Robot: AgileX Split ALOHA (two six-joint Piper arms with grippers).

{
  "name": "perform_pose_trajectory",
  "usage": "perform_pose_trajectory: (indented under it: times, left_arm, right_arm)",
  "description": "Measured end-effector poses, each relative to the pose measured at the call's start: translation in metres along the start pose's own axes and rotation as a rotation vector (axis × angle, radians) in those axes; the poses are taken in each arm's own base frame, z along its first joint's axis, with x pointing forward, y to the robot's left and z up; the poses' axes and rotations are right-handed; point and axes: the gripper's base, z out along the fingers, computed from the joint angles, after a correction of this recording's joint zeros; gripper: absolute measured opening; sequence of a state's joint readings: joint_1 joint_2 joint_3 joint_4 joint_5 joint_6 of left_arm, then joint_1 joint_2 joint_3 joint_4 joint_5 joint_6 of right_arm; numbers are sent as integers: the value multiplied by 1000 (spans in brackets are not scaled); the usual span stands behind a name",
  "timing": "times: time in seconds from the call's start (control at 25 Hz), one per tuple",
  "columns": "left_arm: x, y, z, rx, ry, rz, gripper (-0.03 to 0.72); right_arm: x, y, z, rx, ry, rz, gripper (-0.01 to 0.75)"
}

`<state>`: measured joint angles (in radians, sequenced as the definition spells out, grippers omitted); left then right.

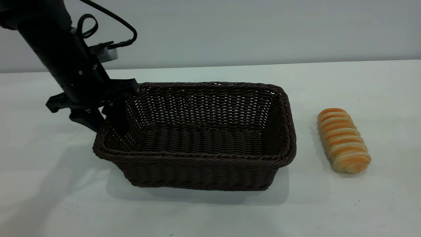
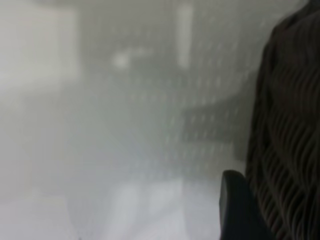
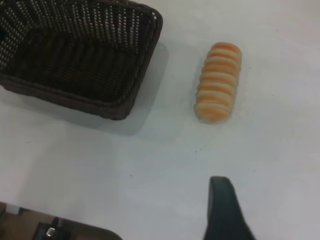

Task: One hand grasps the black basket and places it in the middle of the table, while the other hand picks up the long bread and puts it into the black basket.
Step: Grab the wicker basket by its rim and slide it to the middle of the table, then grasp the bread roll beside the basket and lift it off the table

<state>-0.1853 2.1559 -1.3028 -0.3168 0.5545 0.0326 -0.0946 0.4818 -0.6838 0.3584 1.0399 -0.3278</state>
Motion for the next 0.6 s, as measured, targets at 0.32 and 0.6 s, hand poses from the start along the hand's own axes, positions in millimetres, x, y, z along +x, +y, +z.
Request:
perform_pose_trajectory:
  times: [0.32, 0.6]
  left_arm:
    - [-4, -6, -69, -6, -139, 37, 422]
    - [16, -18, -155, -11, -246, 131, 422]
  right_arm:
    - [0, 0, 0, 0, -1, -1, 452]
    - [-6, 3, 7, -75, -1, 6, 452]
